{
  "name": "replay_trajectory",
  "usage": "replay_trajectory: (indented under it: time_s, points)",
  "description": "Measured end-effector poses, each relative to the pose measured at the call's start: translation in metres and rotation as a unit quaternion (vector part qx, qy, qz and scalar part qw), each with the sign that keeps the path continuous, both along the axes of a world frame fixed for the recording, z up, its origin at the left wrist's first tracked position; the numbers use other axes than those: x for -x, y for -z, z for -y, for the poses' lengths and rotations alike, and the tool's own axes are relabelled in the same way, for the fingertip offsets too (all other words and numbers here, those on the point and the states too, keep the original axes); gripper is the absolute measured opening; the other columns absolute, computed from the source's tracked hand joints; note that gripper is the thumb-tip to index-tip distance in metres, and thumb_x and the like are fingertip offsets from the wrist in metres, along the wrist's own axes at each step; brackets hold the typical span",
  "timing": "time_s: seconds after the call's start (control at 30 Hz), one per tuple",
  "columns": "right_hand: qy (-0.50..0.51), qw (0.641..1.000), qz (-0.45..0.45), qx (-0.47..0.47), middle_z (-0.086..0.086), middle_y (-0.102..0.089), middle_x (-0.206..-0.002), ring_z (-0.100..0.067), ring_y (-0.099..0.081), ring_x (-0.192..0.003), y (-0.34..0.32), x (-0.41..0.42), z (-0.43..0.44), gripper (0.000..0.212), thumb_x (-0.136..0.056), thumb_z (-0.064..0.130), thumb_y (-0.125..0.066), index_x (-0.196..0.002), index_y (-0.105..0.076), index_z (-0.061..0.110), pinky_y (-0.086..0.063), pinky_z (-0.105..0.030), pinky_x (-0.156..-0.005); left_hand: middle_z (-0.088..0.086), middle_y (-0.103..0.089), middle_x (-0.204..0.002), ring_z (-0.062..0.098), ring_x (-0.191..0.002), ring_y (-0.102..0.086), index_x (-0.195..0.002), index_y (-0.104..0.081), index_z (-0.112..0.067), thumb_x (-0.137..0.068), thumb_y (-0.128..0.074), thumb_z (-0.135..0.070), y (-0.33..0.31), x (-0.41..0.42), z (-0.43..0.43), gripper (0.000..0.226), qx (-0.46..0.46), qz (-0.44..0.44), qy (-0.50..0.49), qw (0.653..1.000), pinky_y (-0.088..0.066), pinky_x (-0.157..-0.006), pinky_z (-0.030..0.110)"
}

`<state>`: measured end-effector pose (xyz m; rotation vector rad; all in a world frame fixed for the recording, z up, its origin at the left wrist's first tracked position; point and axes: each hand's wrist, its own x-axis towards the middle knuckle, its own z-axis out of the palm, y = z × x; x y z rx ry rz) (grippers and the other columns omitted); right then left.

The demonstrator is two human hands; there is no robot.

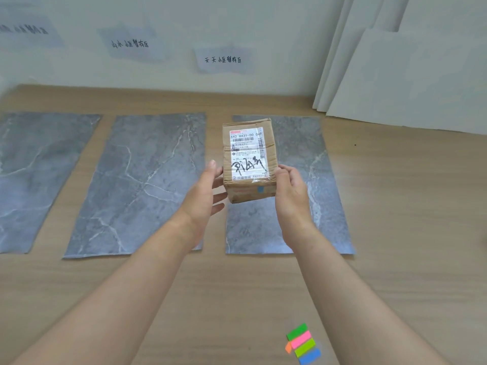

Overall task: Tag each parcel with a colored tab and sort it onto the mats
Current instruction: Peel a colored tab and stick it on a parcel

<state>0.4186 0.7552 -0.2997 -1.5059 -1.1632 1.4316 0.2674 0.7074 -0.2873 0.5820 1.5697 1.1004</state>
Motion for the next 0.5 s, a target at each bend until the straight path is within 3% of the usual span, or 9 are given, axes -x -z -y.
replay_trajectory:
  time_s: [0.13,0.3,0.5]
  points:
    - [0.023,0.999,0.008,0.021,0.002,-0.06,-0.129,-0.007,-0.059,-0.113,0.028,0.017,-0.036,0.032,-0.09,0.049,-0.049,-0.116,-0.063,0.037,-0.045,-0.028,-0.089,-0.015,-0.061,-0.124,0.021,-0.121,-0.056,-0.128,-0.057,-0.037,-0.103,-0.026,-0.06,0.027,0.01,-0.044,0.046,0.011,0.021,0.005,1.0,-0.035,-0.116,0.047]
    - [0.036,0.999,0.002,0.031,0.011,-0.064,-0.125,0.001,-0.058,-0.112,0.064,0.035,-0.083,0.019,-0.099,0.039,-0.048,-0.11,-0.064,0.041,-0.044,-0.022,-0.086,-0.017,-0.061,-0.116,0.016,-0.117,-0.056,-0.141,-0.052,-0.027,-0.105,-0.024,-0.053,0.058,0.023,-0.098,0.052,0.0,0.037,-0.007,0.999,-0.037,-0.112,0.039]
    - [0.048,0.998,-0.019,0.018,0.017,-0.073,-0.111,0.003,-0.064,-0.107,0.103,0.054,-0.146,0.025,-0.102,0.027,-0.048,-0.108,-0.07,0.036,-0.046,-0.021,-0.089,-0.02,-0.063,-0.101,0.002,-0.093,-0.059,-0.139,-0.052,-0.026,-0.106,-0.025,-0.05,0.095,0.04,-0.163,0.05,-0.014,0.031,-0.017,0.999,-0.046,-0.081,0.019]
